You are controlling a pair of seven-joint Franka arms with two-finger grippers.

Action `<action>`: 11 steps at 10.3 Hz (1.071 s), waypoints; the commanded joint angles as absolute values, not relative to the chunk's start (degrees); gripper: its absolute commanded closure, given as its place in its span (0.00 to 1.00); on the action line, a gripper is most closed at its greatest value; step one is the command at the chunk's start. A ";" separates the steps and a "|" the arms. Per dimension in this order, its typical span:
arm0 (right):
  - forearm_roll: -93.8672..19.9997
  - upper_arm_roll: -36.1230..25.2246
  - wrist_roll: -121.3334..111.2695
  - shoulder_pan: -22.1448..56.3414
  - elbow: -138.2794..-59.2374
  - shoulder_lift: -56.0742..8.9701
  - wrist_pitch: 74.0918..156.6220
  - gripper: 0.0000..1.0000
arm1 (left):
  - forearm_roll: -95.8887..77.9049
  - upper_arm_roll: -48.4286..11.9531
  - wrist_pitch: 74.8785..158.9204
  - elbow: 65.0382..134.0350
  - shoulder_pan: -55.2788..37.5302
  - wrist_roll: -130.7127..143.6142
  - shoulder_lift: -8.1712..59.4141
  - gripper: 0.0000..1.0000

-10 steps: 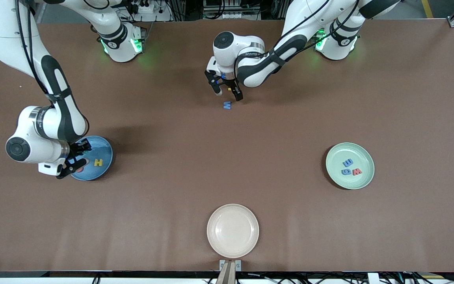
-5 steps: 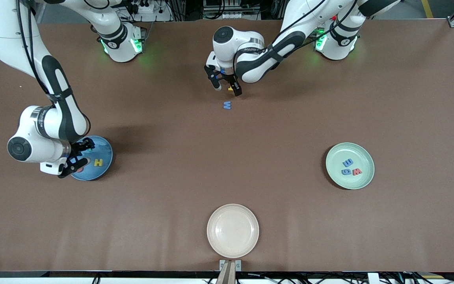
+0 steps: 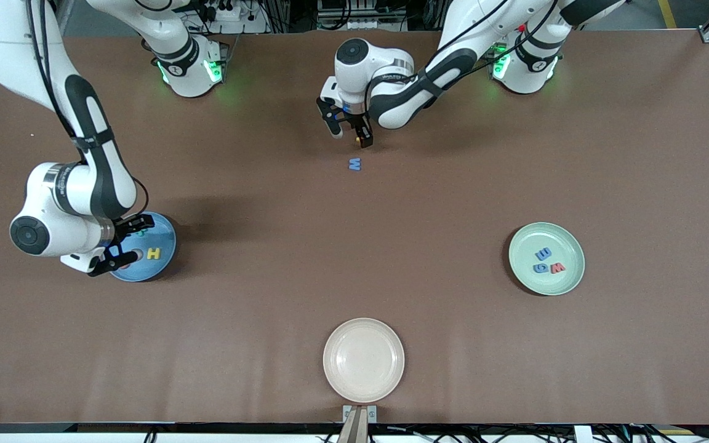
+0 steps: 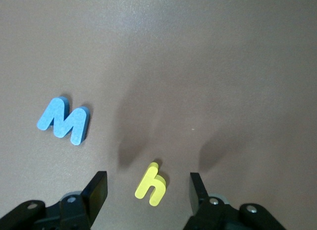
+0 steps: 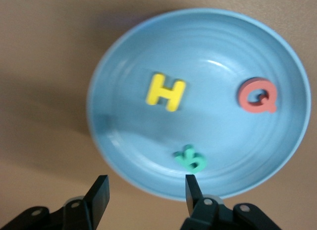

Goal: Sort uppercase to blue plate, lowercase to green plate
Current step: 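Grasp the yellow h with the left gripper while the right gripper withdraws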

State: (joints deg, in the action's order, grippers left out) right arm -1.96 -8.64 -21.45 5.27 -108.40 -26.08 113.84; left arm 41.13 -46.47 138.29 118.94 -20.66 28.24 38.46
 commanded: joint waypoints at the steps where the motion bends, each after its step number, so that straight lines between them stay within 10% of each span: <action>1: -2.81 -7.30 -12.70 7.63 -109.86 -21.54 112.06 0.32 | 44.81 -46.67 139.66 120.15 -20.13 30.23 38.32 0.27; 11: -7.91 5.34 16.58 12.39 -112.32 -18.54 115.91 0.32 | 46.23 -44.65 141.15 120.32 -21.79 31.73 39.29 0.47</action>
State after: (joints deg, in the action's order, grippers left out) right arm -6.94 3.55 12.40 12.02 -109.46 -20.90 113.91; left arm 44.07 -45.40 140.07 120.00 -21.15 29.23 39.19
